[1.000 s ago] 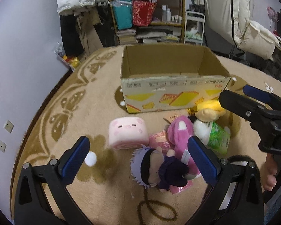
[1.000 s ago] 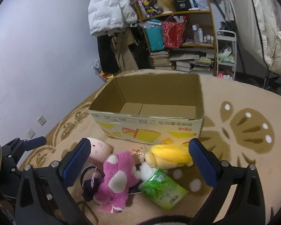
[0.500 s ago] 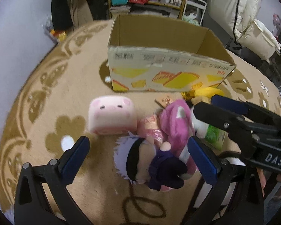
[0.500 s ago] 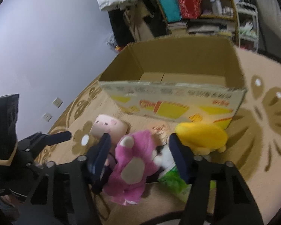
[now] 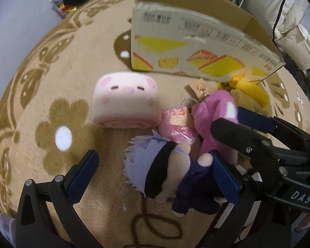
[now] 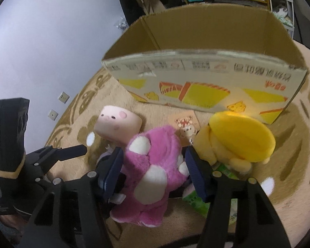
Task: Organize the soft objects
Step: 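Close right tool on the pink plush while left tool closes on the white-haired doll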
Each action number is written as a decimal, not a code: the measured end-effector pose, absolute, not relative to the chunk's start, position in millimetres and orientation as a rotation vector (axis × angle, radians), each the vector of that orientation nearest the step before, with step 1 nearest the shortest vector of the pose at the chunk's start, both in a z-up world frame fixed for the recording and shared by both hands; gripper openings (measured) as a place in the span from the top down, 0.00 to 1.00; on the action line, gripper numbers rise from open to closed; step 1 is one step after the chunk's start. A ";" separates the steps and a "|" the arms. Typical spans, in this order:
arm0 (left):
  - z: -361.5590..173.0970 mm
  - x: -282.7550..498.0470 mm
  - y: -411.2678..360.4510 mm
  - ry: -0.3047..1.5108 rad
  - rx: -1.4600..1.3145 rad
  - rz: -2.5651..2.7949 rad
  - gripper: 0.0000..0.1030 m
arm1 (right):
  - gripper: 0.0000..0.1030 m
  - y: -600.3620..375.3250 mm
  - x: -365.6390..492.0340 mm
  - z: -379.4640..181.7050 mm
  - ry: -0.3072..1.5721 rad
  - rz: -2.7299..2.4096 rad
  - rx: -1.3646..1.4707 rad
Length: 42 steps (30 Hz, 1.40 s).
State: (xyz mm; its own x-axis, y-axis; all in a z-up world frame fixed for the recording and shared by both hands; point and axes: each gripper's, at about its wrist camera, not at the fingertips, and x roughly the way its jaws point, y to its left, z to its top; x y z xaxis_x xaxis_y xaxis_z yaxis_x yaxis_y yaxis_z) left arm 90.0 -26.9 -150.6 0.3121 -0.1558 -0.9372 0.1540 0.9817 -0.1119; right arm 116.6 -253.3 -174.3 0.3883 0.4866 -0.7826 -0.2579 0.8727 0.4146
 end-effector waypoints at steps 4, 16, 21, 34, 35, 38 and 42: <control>-165.4 92.8 -27.7 1.295 -0.027 -0.209 0.00 | 0.36 -250.8 120.6 -186.5 1.104 0.481 0.251; -190.1 96.4 -40.7 1.359 -0.011 -0.196 0.14 | 0.48 -243.3 116.5 -189.4 1.073 0.449 0.148; -184.5 96.8 -44.0 1.320 -0.003 -0.200 0.21 | 0.49 -251.6 108.6 -182.7 1.037 0.423 0.175; -154.8 90.9 -43.2 1.218 0.007 -0.170 0.26 | 0.49 -279.2 84.8 -155.1 0.933 0.366 0.216; -151.0 90.6 -43.3 1.207 0.005 -0.171 0.26 | 0.49 -280.0 83.1 -153.2 0.926 0.363 0.217; -147.8 74.2 -31.3 1.162 0.023 -0.150 0.26 | 0.49 -282.8 78.4 -147.5 0.904 0.355 0.213; -131.4 67.7 -30.3 1.084 0.043 -0.140 0.25 | 0.49 -287.3 70.2 -137.2 0.861 0.342 0.208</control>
